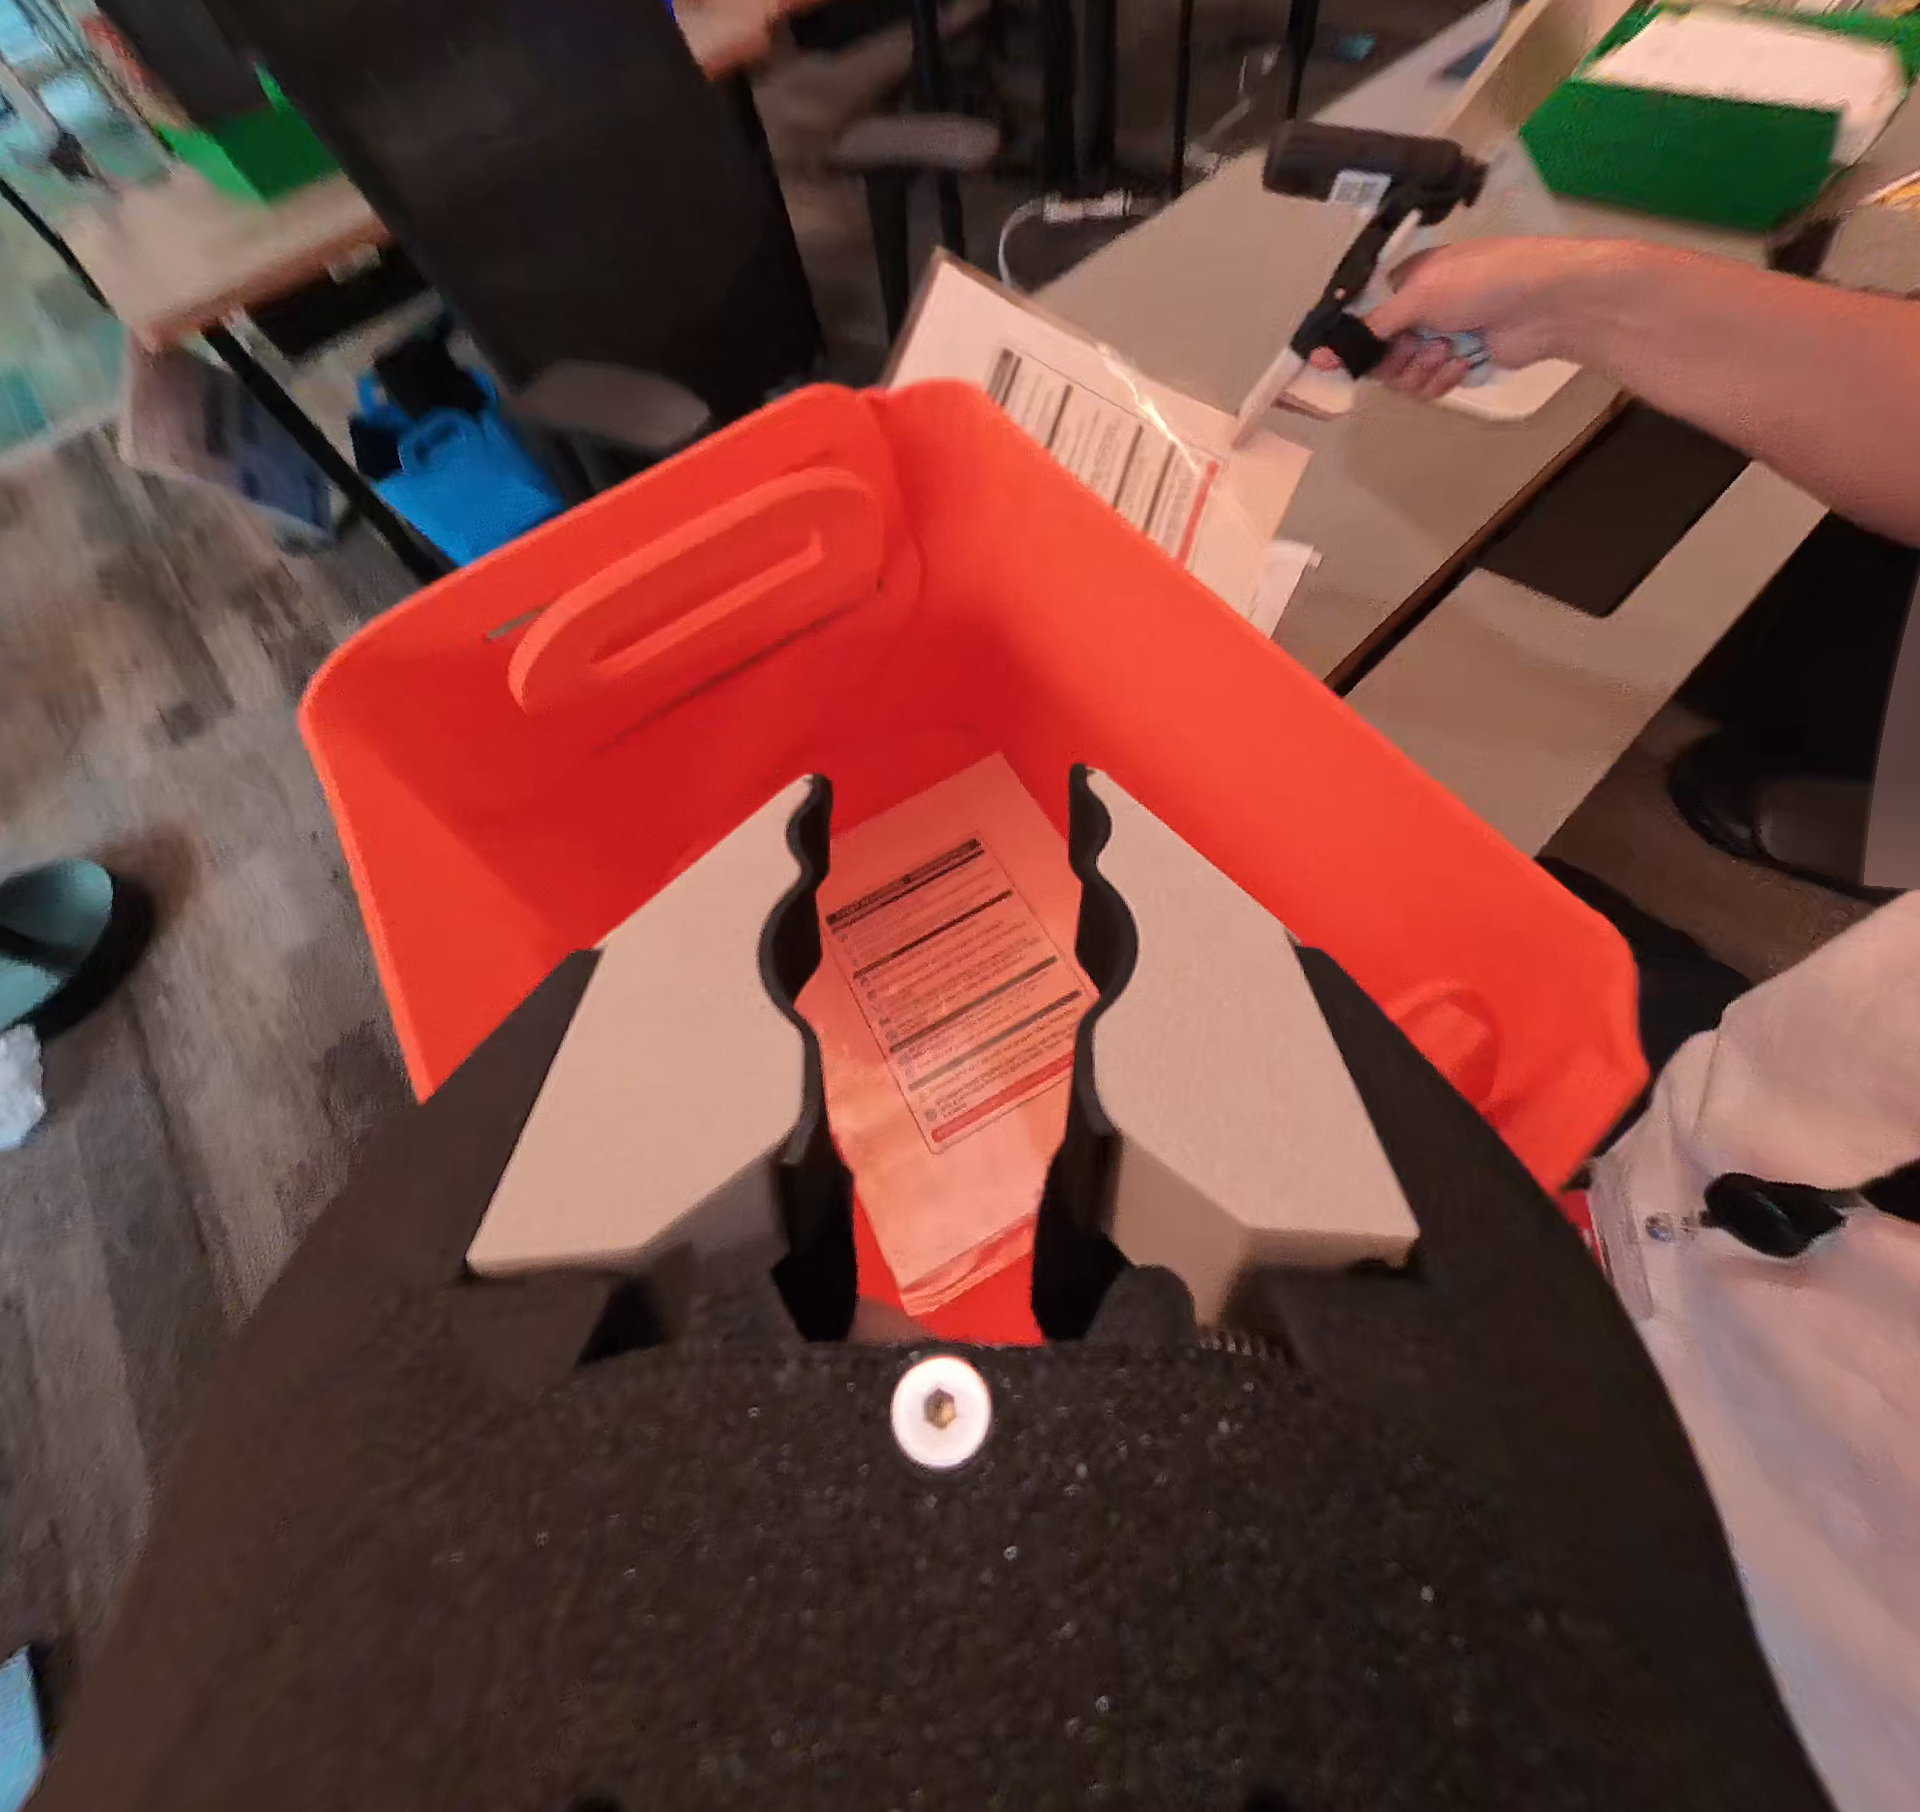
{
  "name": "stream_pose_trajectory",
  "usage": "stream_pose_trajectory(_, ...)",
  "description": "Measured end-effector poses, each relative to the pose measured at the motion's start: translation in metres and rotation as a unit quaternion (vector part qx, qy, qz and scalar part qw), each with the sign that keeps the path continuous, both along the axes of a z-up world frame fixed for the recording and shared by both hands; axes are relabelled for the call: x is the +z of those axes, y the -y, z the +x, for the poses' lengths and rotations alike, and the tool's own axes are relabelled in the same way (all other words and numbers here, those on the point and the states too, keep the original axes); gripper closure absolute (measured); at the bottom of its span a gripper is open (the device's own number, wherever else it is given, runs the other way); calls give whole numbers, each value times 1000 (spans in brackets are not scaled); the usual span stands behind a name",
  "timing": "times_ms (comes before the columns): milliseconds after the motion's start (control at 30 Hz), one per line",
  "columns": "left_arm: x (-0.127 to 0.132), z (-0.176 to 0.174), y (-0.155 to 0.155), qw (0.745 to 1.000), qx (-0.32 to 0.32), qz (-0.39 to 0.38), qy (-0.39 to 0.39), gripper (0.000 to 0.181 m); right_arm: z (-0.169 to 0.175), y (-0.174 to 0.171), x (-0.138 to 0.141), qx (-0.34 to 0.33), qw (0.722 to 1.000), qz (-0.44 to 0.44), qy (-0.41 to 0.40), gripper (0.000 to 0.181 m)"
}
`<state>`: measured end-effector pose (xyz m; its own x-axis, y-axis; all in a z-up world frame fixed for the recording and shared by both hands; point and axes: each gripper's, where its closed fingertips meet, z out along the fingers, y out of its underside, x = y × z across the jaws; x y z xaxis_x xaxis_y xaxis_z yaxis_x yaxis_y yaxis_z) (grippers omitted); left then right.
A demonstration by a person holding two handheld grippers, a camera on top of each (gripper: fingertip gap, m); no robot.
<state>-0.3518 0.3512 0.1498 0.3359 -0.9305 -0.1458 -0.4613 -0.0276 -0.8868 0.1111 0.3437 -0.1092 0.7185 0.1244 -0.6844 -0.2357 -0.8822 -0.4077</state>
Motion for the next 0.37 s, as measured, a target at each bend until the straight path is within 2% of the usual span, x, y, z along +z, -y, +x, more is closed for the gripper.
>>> stream_pose_trajectory(67,-17,20,-17,998,13,-18,-58,136,3,3,-39,7,999,-30,25,181)
stream_pose_trajectory(133,-44,39,-35,991,26,-40,-127,135,7,0,-62,-1,999,-44,32,181)
stream_pose_trajectory(233,-104,55,-55,965,47,-104,-236,135,5,-4,-76,-9,999,-42,23,181)
stream_pose_trajectory(333,-173,50,-72,920,81,-176,-339,135,3,-4,-85,-12,999,-32,39,179)
stream_pose_trajectory(367,-194,47,-76,906,92,-199,-362,135,7,-5,-86,-18,998,-20,58,172)
